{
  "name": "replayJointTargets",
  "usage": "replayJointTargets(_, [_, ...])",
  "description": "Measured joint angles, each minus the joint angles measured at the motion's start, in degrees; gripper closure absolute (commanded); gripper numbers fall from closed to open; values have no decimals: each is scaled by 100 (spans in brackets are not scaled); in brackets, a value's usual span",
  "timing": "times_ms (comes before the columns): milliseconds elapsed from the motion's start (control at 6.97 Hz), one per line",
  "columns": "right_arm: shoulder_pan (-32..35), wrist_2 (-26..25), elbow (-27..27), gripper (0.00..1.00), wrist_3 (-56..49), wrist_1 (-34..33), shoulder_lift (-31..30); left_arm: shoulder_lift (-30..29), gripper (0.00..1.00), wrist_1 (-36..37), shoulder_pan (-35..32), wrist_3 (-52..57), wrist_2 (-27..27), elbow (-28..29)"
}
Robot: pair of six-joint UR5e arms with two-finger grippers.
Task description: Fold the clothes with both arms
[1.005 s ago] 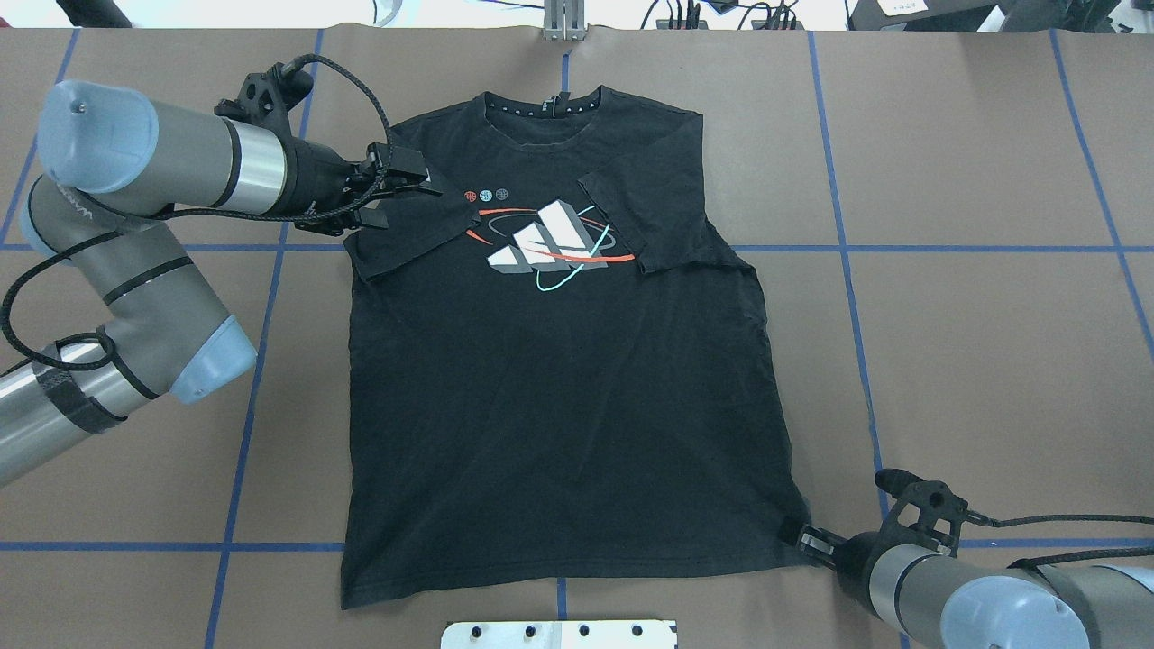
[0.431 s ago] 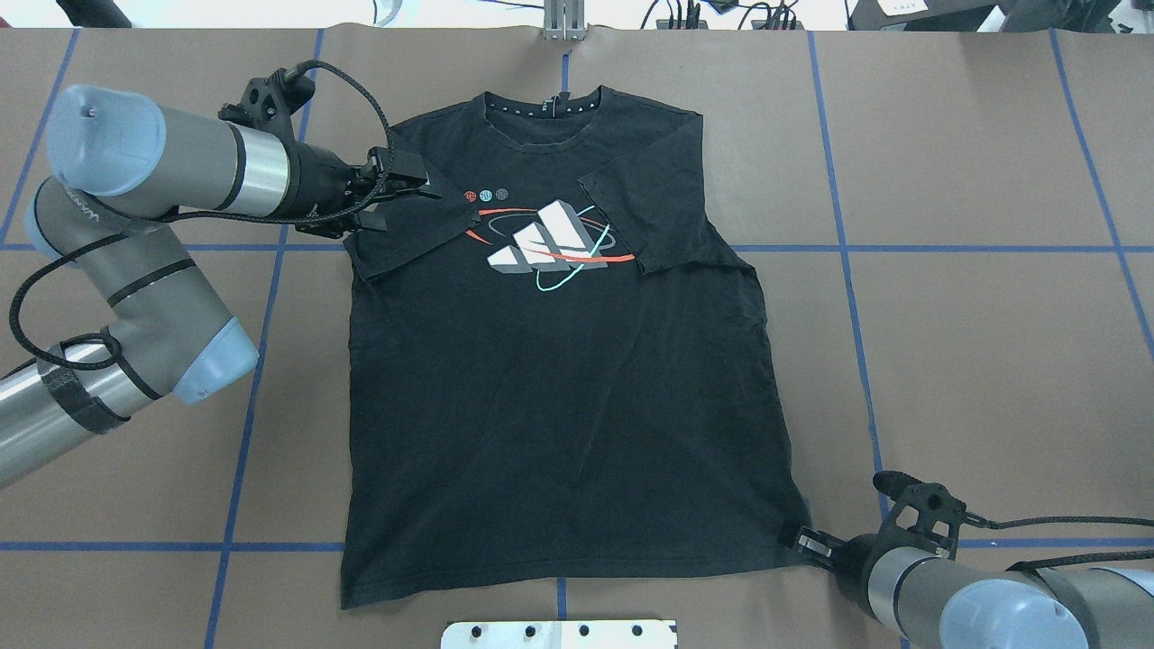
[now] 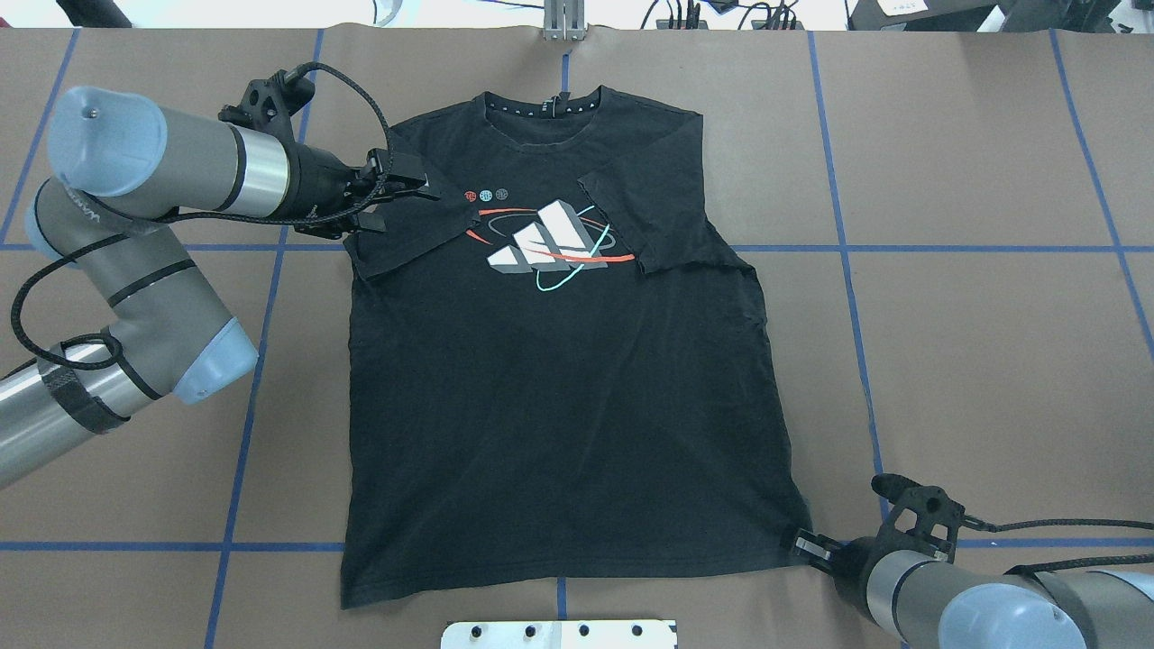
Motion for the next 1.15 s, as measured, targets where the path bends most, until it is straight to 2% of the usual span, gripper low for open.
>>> replayJointTargets(144, [-52, -80, 0, 100, 59, 0, 0, 0, 2, 0, 0, 1, -6, 0])
replayJointTargets(718, [-119, -89, 121, 100, 123, 0, -45, 13, 1, 11, 13, -102, -15, -38])
replayJointTargets(861, [-127, 76, 246, 100, 123, 0, -77, 116, 1, 20, 45, -227, -7, -128])
replayJointTargets(1148, [-125, 660, 537, 100, 122, 14, -163, 786, 1, 45, 270, -514, 43, -767])
